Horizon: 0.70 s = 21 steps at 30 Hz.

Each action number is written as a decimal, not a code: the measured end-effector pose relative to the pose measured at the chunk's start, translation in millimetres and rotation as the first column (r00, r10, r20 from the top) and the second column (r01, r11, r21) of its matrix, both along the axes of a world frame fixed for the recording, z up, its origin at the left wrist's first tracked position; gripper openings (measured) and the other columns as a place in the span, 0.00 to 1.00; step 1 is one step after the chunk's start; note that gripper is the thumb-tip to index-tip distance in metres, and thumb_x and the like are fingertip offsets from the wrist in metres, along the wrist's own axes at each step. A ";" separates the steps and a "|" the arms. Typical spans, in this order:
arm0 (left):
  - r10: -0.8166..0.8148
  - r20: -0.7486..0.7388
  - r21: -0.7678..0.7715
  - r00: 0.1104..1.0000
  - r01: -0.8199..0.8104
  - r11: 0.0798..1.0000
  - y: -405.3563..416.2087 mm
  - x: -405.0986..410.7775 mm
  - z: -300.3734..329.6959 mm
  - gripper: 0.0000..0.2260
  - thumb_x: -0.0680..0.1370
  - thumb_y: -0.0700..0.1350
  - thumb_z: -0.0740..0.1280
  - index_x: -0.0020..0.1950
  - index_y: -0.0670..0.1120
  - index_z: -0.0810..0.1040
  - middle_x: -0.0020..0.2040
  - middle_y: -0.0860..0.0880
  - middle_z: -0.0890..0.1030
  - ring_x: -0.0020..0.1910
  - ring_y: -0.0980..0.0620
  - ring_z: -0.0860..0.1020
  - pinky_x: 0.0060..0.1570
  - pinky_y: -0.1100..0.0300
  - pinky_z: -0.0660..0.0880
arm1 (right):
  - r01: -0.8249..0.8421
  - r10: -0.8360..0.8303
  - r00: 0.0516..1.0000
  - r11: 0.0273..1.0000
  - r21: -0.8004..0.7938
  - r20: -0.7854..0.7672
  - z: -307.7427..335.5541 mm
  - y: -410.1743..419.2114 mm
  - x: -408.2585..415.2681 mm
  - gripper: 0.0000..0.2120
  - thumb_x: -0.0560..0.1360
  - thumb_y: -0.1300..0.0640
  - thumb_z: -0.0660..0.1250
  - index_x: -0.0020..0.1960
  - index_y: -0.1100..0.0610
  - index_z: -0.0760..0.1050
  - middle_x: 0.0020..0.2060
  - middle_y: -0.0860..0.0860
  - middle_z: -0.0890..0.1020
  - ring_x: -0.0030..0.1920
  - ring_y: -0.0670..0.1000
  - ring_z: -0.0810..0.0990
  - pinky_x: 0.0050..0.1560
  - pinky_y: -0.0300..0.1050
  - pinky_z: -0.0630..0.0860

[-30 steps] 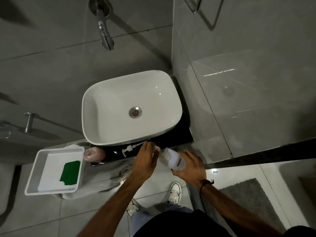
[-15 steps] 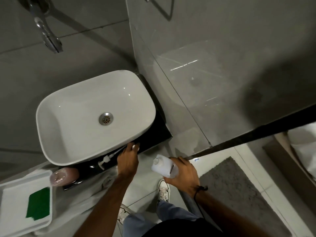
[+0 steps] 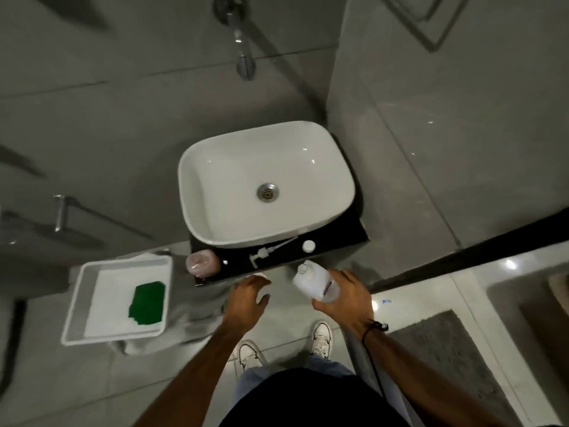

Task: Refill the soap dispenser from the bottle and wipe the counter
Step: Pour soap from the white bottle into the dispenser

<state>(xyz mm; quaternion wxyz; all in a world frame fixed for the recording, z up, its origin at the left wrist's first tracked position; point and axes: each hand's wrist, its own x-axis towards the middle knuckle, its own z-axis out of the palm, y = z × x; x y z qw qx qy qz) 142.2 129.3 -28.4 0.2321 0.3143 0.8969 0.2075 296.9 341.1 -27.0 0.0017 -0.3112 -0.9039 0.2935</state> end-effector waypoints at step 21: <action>0.413 0.278 0.306 0.867 -0.487 0.818 -102.3 -100.3 28.8 0.28 0.68 0.37 0.79 0.67 0.41 0.77 0.62 0.42 0.82 0.62 0.43 0.80 0.64 0.47 0.76 | -0.272 0.276 0.961 0.909 0.317 0.031 67.8 -112.6 -118.2 0.30 0.58 0.39 0.76 0.59 0.43 0.79 0.42 0.45 0.79 0.48 0.51 0.80 0.49 0.48 0.69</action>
